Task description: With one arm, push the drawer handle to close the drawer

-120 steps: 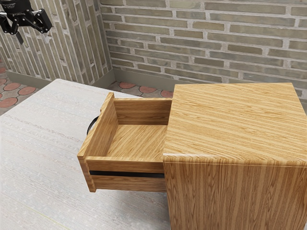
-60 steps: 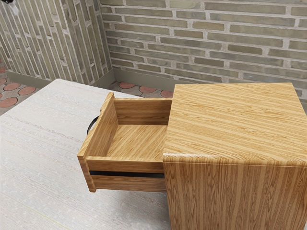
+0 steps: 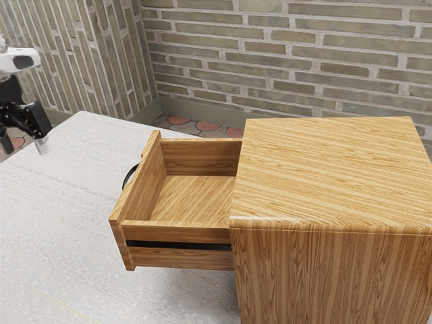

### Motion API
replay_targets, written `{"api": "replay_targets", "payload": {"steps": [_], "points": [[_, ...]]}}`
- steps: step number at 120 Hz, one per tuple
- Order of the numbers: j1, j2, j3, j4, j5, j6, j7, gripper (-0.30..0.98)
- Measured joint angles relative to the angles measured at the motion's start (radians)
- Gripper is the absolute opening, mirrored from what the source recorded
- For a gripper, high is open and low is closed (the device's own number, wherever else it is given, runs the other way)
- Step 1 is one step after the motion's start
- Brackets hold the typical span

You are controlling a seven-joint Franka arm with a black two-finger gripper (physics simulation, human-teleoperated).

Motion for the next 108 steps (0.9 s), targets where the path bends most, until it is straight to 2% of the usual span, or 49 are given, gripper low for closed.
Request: {"api": "replay_targets", "payload": {"steps": [12,56,78,108], "points": [[0.001,0.007,0.044,-0.117,0.017,0.066,-0.032,0.67],[-0.015,-0.017,0.088,-0.158,0.145,0.164,-0.035,0.67],[-0.049,-0.026,0.109,-0.191,0.194,0.274,0.239,0.67],[-0.085,-0.044,0.151,-0.222,0.242,0.323,0.705,0.66]]}}
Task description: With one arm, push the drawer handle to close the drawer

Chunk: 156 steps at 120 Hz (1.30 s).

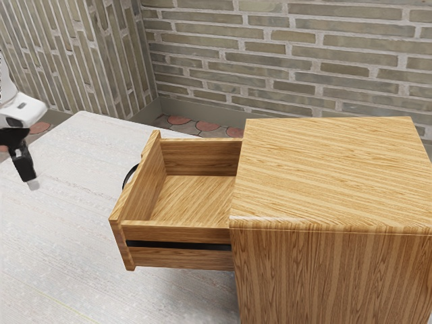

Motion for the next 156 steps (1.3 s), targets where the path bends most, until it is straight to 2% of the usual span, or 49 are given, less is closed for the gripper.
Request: {"api": "replay_targets", "payload": {"steps": [12,32,69,75,93,104,122,147,156], "points": [[-0.057,-0.005,0.033,-0.002,0.000,0.004,0.188,0.66],[-0.096,-0.001,0.081,-0.003,-0.003,0.011,0.444,0.66],[-0.138,0.000,0.094,-0.003,-0.004,0.015,0.749,0.66],[-0.139,0.001,0.096,-0.002,-0.012,0.022,0.781,0.60],[-0.147,0.008,0.104,-0.002,-0.032,0.048,0.833,0.32],[-0.145,0.009,0.107,-0.002,-0.046,0.061,0.847,0.20],[-0.142,0.016,0.107,-0.002,-0.094,0.088,0.854,0.12],[-0.141,0.041,0.108,-0.001,-0.128,0.113,0.859,-0.01],[-0.146,0.049,0.109,0.001,-0.163,0.124,0.861,-0.03]]}}
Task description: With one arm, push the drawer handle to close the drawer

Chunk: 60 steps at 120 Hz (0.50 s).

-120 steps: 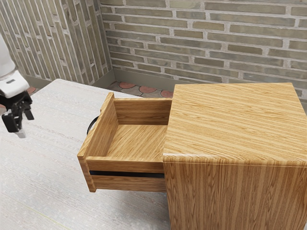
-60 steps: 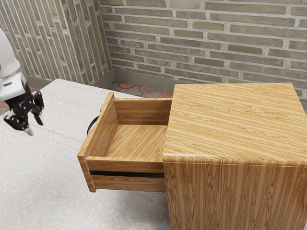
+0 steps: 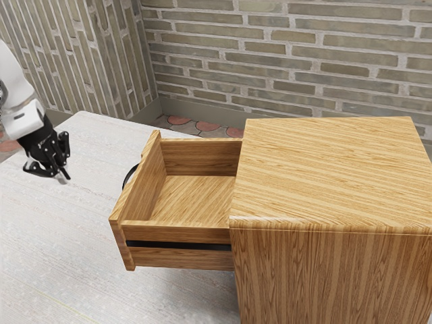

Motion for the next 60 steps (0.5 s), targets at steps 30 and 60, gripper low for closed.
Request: {"api": "replay_targets", "payload": {"steps": [30,60], "points": [[-0.016,0.040,-0.014,0.001,-0.099,0.018,0.003,-0.07],[-0.035,0.045,-0.065,0.000,-0.173,0.022,0.002,-0.07]]}}
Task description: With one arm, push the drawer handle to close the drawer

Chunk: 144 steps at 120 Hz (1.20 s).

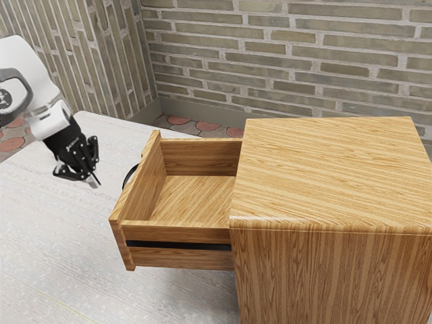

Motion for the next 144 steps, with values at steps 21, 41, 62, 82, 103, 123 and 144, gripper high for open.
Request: {"api": "replay_targets", "payload": {"steps": [21,41,62,82,103,123,144], "points": [[-0.018,0.009,-0.012,-0.002,-0.024,0.003,-0.009,-0.08],[-0.023,-0.002,-0.035,-0.003,-0.052,0.004,-0.017,-0.08],[-0.026,0.004,-0.048,-0.001,-0.076,0.007,-0.028,-0.08],[-0.031,0.012,-0.052,0.000,-0.093,0.020,-0.036,-0.08],[-0.048,0.029,-0.059,0.001,-0.107,0.039,-0.044,-0.08],[-0.050,0.042,-0.082,0.002,-0.121,0.055,-0.052,-0.08],[-0.049,0.065,-0.112,0.007,-0.143,0.071,-0.058,-0.09]]}}
